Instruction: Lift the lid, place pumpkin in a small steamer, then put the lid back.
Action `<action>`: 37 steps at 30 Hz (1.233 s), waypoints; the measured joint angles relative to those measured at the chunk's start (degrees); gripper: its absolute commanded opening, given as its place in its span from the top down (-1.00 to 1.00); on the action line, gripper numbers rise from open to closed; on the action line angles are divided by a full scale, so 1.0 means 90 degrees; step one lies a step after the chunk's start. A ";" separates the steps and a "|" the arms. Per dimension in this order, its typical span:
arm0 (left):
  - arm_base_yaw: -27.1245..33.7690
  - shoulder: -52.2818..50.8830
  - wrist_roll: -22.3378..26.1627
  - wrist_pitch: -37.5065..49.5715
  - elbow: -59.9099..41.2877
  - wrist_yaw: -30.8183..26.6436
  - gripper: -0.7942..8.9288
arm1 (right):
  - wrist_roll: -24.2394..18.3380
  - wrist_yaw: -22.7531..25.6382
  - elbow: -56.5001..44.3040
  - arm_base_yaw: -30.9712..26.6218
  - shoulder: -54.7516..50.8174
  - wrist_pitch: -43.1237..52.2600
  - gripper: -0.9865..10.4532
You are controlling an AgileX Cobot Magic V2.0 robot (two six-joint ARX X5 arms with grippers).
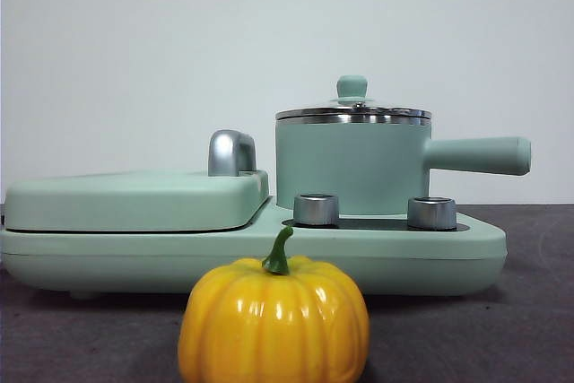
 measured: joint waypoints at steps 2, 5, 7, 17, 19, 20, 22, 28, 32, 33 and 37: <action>-0.0080 0.0240 0.0044 -0.0134 0.0197 0.0192 0.82 | -0.0146 -0.0090 0.0070 0.0000 0.0061 -0.0024 0.80; -0.0202 0.0398 0.0085 -0.0214 0.0308 0.0306 0.82 | -0.0262 -0.0092 0.0085 0.0000 0.0070 -0.0051 0.72; -0.0250 0.0413 0.0102 -0.0274 0.0308 0.0311 0.77 | -0.0301 -0.0092 0.0085 0.0000 0.0068 -0.0085 0.53; -0.0396 0.0449 -0.0019 -0.0236 0.0308 0.0313 -0.07 | -0.0318 -0.0092 0.0085 0.0000 0.0070 -0.0240 0.14; -0.0464 0.0527 -0.0029 -0.0199 0.0321 0.0313 -0.07 | -0.0321 -0.0095 0.0085 0.0000 0.0070 -0.0282 0.14; -0.0508 0.0597 -0.0032 -0.0199 0.0350 0.0313 -0.07 | -0.0321 -0.0092 0.0085 0.0000 0.0070 -0.0284 0.14; -0.0617 0.0787 -0.0032 -0.0194 0.0442 0.0313 -0.07 | -0.0321 -0.0095 0.0085 0.0000 0.0070 -0.0284 0.14; -0.1013 0.1630 -0.0002 -0.0083 0.0981 0.0311 -0.08 | -0.0321 -0.0092 0.0085 0.0000 0.0070 -0.0287 0.14; -0.1297 0.2365 0.0175 0.0027 0.1506 0.0311 -0.08 | -0.0321 -0.0095 0.0085 0.0000 0.0070 -0.0342 0.14; -0.1365 0.2552 0.0238 0.0046 0.1644 0.0311 -0.08 | -0.0321 -0.0092 0.0085 0.0000 0.0070 -0.0342 0.13; -0.1668 0.3378 0.0512 0.0046 0.2344 0.0260 -0.14 | -0.0321 -0.0092 0.0085 0.0000 0.0070 -0.0381 0.01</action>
